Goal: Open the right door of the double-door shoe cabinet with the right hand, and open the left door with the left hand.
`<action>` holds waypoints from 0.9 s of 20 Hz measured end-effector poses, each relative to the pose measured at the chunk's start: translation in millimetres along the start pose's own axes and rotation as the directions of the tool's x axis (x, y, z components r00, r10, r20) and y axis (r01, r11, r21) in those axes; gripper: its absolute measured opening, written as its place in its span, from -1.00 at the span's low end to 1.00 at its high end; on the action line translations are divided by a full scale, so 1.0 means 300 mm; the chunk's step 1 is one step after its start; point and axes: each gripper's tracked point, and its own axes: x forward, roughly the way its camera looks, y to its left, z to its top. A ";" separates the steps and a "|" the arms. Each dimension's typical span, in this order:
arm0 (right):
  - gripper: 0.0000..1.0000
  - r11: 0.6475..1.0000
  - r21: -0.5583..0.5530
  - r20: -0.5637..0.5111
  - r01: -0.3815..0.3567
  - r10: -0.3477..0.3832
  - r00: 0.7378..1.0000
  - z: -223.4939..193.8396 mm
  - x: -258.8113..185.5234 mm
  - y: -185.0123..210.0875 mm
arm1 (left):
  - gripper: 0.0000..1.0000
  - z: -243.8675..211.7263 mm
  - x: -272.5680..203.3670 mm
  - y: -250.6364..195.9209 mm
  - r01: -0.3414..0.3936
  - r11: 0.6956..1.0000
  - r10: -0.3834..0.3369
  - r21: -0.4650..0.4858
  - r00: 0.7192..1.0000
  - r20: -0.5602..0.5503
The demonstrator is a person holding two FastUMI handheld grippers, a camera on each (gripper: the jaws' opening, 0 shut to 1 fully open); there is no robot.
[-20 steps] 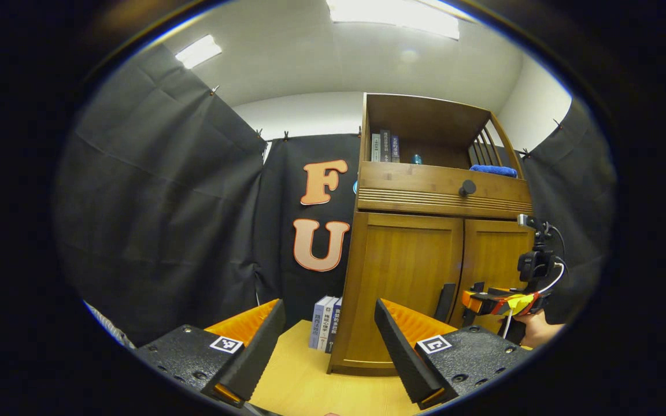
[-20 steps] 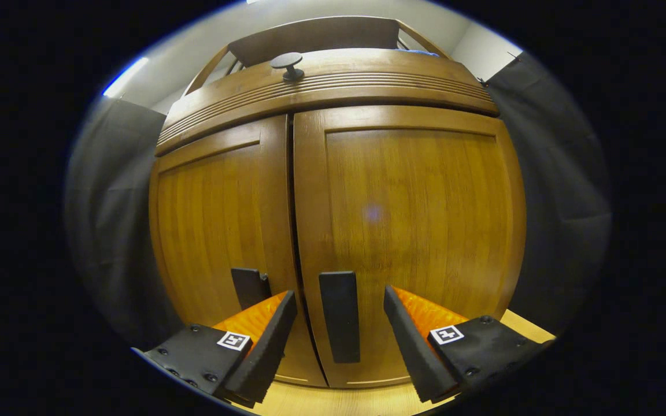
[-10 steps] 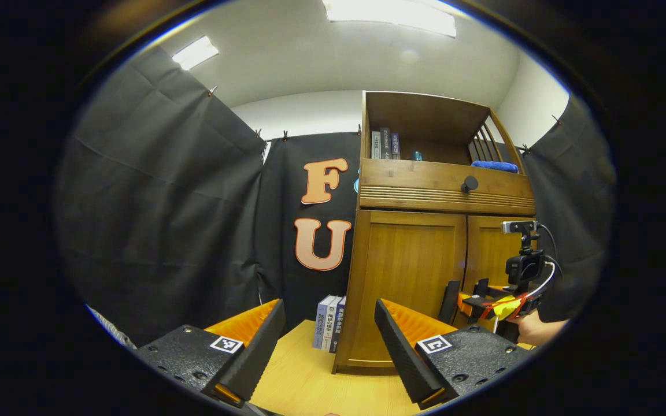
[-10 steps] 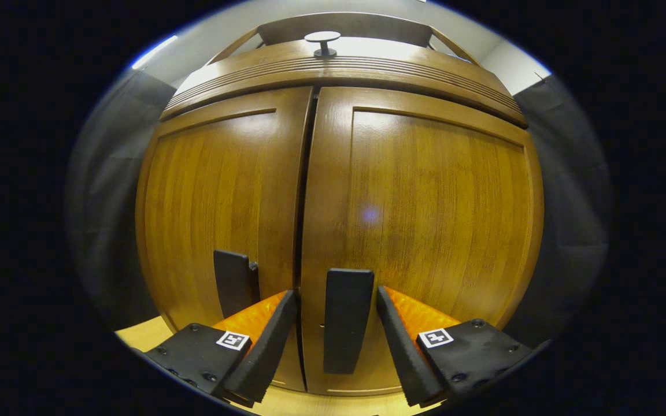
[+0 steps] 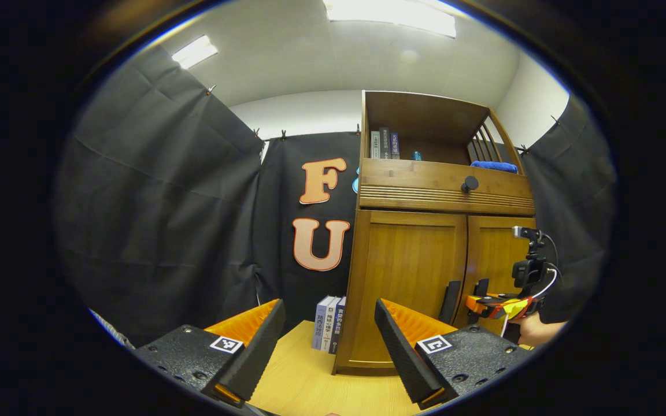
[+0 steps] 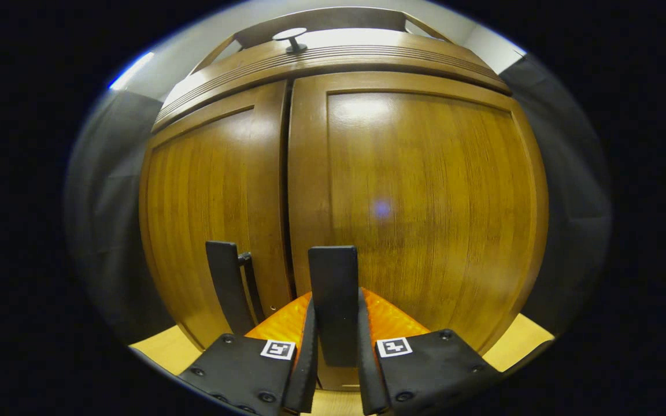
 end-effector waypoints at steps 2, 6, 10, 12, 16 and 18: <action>-0.33 1.000 -0.025 -0.016 0.007 -0.007 1.000 -0.012 0.000 0.001 | 0.89 0.010 -0.008 -0.004 0.006 1.000 -0.006 0.001 1.000 0.004; -0.24 0.993 -0.088 -0.074 0.083 -0.090 0.993 -0.031 0.003 -0.028 | 0.89 0.032 -0.021 -0.022 0.020 1.000 -0.020 0.004 1.000 0.013; -0.38 0.994 -0.064 -0.071 0.083 -0.088 0.994 -0.037 -0.019 -0.023 | 0.89 0.049 -0.039 -0.027 0.030 1.000 -0.030 0.006 0.999 0.013; -0.38 0.996 -0.065 -0.068 0.059 -0.064 0.996 -0.033 -0.044 -0.018 | 0.89 0.060 -0.046 -0.032 0.031 0.999 -0.032 0.011 0.999 0.022; -0.38 0.997 -0.065 -0.068 0.032 -0.036 0.997 -0.030 -0.113 -0.024 | 0.82 0.052 -0.041 -0.067 0.054 0.999 -0.054 0.003 0.998 0.017; -0.38 0.997 -0.064 -0.072 0.031 -0.036 0.997 -0.033 -0.144 -0.029 | 0.83 0.040 -0.042 -0.096 0.076 0.997 -0.076 -0.008 0.997 0.006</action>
